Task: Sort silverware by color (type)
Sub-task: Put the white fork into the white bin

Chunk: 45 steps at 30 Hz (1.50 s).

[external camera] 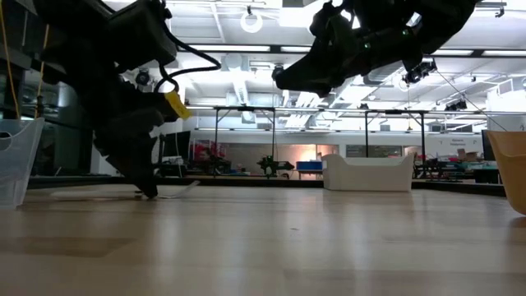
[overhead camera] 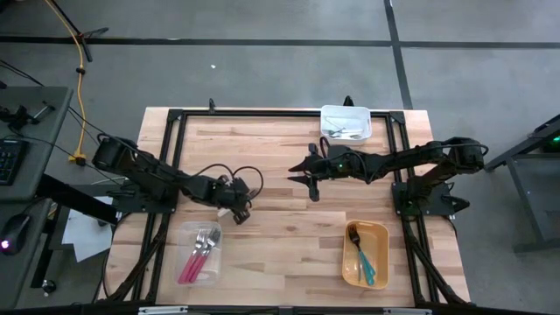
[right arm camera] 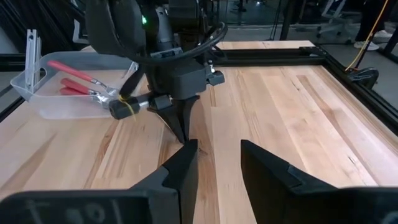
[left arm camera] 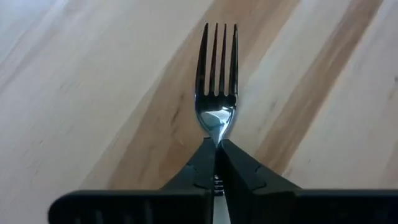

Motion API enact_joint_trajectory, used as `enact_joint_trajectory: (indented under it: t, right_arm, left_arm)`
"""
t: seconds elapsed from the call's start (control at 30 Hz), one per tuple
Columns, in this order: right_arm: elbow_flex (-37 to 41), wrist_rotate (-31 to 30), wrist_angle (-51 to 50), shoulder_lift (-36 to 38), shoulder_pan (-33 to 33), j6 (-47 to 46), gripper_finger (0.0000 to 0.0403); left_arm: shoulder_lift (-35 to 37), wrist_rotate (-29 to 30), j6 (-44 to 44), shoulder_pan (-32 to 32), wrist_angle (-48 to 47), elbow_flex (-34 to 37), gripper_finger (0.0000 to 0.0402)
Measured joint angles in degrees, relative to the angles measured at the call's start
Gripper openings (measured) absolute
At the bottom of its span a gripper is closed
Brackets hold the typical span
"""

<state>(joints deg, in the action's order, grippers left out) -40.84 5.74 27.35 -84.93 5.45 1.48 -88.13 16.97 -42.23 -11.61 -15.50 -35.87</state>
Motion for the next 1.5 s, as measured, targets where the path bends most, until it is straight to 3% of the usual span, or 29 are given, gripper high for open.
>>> enact_joint_trajectory:
  t: [0.13, 0.4, 0.6, 0.83, 0.97, 1.27, 1.5]
  right_arm:
    - [0.00, -1.11, -0.78, 0.00, 0.00, -0.40, 0.0114]
    - [4.16, -12.06, -5.10, -1.49, -5.77, -9.82, 0.0139]
    - [7.02, -15.19, 5.52, -6.75, -11.62, -16.80, 0.0189]
    - [3.01, -15.94, 13.18, -13.14, -14.49, -18.47, 0.0222]
    - [0.96, -19.15, 14.55, -15.06, -14.49, -20.59, 0.0224]
    - [-4.34, -18.73, 14.67, -17.55, -14.12, -18.94, 0.0222]
    - [-6.86, -16.40, 15.37, -17.53, -14.10, -15.98, 0.0172]
  left_arm:
    - [2.17, 0.19, 1.28, -0.61, 4.23, -0.50, 0.0000]
    - [3.62, 5.75, 2.80, -0.29, 9.03, -0.31, 0.0001]
    - [4.13, 7.22, 5.49, 0.35, 17.13, -0.34, 0.0001]
    - [4.12, 7.57, 11.28, 1.10, 32.89, -0.44, 0.0001]
    - [4.12, 8.25, 14.31, 1.11, 39.62, -0.42, 0.0001]
    - [4.12, 8.33, 18.28, 1.11, 48.79, -0.47, 0.0000]
    - [4.12, 8.30, 18.41, 1.06, 50.93, -0.47, 0.0000]
